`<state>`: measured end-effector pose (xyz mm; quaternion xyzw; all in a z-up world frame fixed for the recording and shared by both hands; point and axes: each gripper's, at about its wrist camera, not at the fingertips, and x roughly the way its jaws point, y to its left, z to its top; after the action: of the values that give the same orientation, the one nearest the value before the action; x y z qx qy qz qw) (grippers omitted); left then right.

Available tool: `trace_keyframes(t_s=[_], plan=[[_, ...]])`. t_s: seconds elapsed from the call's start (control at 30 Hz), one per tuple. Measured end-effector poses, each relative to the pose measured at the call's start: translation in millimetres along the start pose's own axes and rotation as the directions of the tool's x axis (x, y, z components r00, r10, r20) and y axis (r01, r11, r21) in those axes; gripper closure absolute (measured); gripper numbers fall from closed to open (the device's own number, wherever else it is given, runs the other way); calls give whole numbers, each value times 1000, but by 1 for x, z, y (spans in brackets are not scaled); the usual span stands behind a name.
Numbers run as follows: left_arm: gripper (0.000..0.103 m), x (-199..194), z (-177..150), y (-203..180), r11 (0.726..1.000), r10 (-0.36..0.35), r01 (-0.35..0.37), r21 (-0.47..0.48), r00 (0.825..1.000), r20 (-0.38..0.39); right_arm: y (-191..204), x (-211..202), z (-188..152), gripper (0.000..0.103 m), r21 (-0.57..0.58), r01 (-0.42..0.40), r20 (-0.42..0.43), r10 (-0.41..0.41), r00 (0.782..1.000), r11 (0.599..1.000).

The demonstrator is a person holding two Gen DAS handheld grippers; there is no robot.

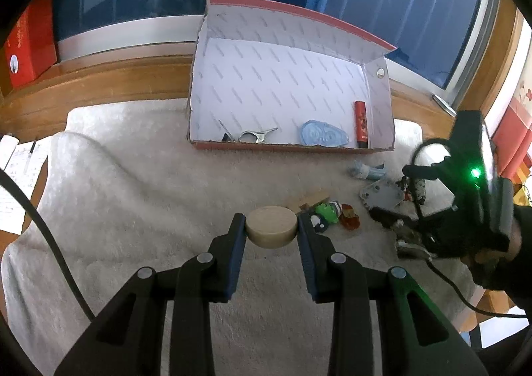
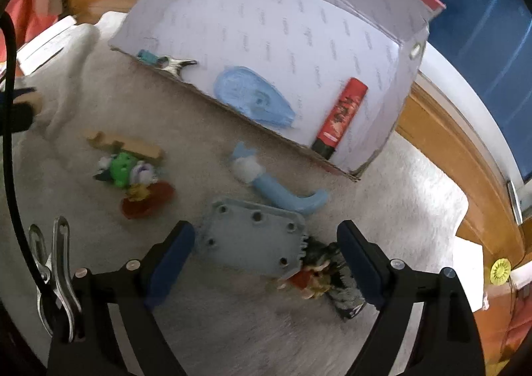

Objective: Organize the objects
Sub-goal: 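Grasp the grey perforated plate with the right tool while the left holds the disc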

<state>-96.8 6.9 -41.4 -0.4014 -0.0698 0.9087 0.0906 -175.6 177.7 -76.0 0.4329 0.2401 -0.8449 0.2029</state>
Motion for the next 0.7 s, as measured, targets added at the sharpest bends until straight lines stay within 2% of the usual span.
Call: trace_keyframes(t_s=[0.1,0.17,0.23,0.27,0.33,0.37,0.4,0.5,0.7], plan=[[73,2,1,-4,1000,-5,5,17,1000,-2,3,-4,-3,13,58,-37,12,36,999,998],[73,3,2,-7,1000,-14,14,27,1000,-4,8,6,-3,14,91,14,-6,-13,1000,996],[73,4,2,-12,999,-17,17,49,1000,-6,5,12,-2,25,134,15,4,-16,1000,991],[73,4,2,-14,998,-14,15,61,1000,-5,3,15,-1,34,158,6,-4,-5,1000,987],[73,4,2,-15,997,-11,11,75,1000,-3,-3,15,0,44,192,-16,1,16,1000,981],[73,4,3,-15,997,-12,12,75,1000,-2,-3,13,1,66,186,-8,5,7,1000,982],[73,3,3,-13,997,-12,12,72,1000,0,-2,13,1,73,175,10,6,-11,1000,985],[73,2,4,-9,998,-7,6,62,1000,7,3,10,1,82,140,23,18,-26,1000,990],[73,1,7,-9,998,-26,25,63,999,20,1,-5,-9,90,154,11,60,-20,998,988]])
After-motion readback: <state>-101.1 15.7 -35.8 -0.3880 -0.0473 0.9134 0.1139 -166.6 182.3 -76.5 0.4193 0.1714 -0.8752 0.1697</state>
